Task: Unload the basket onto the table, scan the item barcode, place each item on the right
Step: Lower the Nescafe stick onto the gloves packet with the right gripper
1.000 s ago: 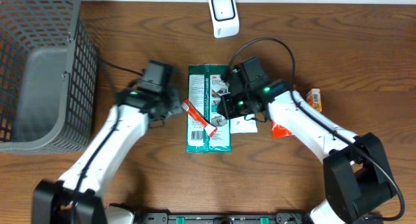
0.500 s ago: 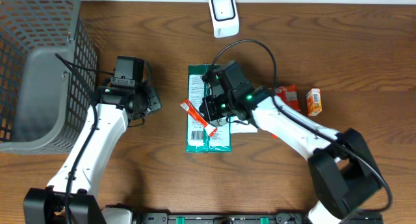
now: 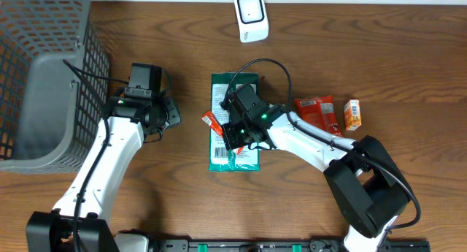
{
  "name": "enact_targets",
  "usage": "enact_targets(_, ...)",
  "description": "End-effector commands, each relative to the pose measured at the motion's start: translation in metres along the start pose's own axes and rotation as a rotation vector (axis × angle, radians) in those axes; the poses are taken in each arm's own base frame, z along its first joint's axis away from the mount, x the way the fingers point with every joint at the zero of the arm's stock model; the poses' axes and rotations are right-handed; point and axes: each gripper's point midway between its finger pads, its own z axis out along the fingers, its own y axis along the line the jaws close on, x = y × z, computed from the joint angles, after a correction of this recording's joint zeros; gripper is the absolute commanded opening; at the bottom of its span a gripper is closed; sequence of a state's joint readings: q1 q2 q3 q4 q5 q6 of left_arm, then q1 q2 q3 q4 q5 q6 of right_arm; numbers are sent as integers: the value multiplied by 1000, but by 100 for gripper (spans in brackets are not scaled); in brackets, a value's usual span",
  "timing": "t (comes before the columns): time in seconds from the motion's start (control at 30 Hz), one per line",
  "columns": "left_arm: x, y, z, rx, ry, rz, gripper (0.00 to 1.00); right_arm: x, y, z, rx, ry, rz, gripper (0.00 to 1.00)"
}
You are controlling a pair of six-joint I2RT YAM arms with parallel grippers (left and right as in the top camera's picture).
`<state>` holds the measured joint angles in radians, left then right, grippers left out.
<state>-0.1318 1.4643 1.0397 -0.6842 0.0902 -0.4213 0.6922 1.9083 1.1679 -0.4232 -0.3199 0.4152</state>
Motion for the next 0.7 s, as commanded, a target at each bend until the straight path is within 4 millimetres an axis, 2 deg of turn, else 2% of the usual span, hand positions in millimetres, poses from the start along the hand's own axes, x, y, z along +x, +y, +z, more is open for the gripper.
enact_targets(0.0, -4, 2, -1, -14, -10, 6, 30, 9, -12, 5, 80, 16, 48, 1)
enact_targets(0.17, -4, 2, -1, -14, -10, 7, 30, 16, -22, 7, 145, 18, 81, 2)
enact_targets(0.37, -4, 2, -1, -14, -10, 7, 30, 21, -21, 8, 146, 29, 78, 3)
enact_targets(0.43, -4, 2, -1, -14, -10, 7, 30, 18, -14, 5, 117, 24, 75, 3)
enact_targets(0.5, -4, 2, -1, -14, -10, 7, 30, 7, -4, -4, 76, 0, 69, 3)
enact_targets(0.67, -4, 2, -1, -14, -10, 7, 30, -36, 21, -45, 9, -137, 45, 2)
